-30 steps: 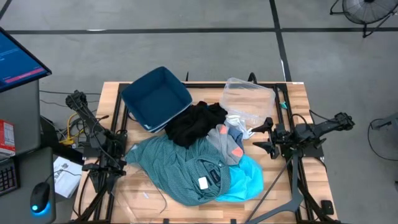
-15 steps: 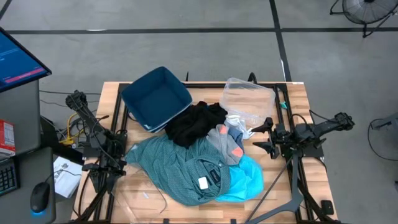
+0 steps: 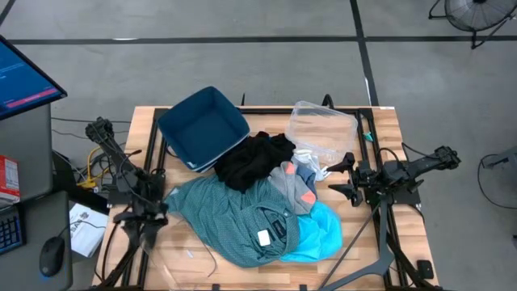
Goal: Pick & Place Cloths
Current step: Put the black shirt into the blue bin
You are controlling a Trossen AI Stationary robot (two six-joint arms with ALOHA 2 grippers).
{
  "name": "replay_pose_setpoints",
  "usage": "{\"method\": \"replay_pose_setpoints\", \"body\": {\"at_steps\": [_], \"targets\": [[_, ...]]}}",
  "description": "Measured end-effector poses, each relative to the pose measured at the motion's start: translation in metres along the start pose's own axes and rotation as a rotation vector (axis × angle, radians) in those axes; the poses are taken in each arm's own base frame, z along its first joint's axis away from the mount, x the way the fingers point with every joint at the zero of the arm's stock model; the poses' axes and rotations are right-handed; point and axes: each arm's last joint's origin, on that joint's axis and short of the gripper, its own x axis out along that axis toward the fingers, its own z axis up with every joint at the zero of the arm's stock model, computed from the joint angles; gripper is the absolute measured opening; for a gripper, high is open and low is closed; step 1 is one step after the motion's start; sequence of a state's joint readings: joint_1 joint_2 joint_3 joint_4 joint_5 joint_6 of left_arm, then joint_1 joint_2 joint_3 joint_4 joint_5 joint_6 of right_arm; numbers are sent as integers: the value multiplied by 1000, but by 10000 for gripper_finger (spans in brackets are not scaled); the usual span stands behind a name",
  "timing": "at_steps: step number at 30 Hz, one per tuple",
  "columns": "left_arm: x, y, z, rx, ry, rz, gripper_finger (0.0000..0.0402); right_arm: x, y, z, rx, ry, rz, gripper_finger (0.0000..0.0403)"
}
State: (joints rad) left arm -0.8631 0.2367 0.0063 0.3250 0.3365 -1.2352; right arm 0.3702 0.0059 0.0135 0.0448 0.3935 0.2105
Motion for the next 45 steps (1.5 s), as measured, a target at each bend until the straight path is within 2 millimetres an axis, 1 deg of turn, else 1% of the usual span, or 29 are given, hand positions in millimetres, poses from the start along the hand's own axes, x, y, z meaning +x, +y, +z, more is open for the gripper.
{"method": "replay_pose_setpoints", "body": {"at_steps": [8,13,16,19,22,24,26,29,32,37,45], "targets": [[-5,5,16,0,-564,188,257,0,0,0,0,0,0,311],[-11,6,22,-2,-853,281,257,0,0,0,0,0,0,311],[-14,7,24,-3,-978,322,257,0,0,0,0,0,0,311],[-16,7,25,-4,-1043,345,257,0,0,1,37,-11,2,311],[-16,7,25,3,-1062,357,257,0,1,5,233,-54,19,311],[-18,7,26,42,-1096,396,257,0,1,6,368,-62,26,311],[-19,8,26,70,-1154,440,257,0,1,6,455,-59,27,311],[-22,8,27,87,-1226,485,257,0,1,6,478,-61,28,311],[-23,8,27,87,-1261,500,257,0,1,7,485,-70,32,311],[-23,8,27,88,-1265,504,257,-1,3,13,559,-125,62,311],[-23,8,27,79,-1269,494,257,-1,3,17,570,-154,75,311]]}}
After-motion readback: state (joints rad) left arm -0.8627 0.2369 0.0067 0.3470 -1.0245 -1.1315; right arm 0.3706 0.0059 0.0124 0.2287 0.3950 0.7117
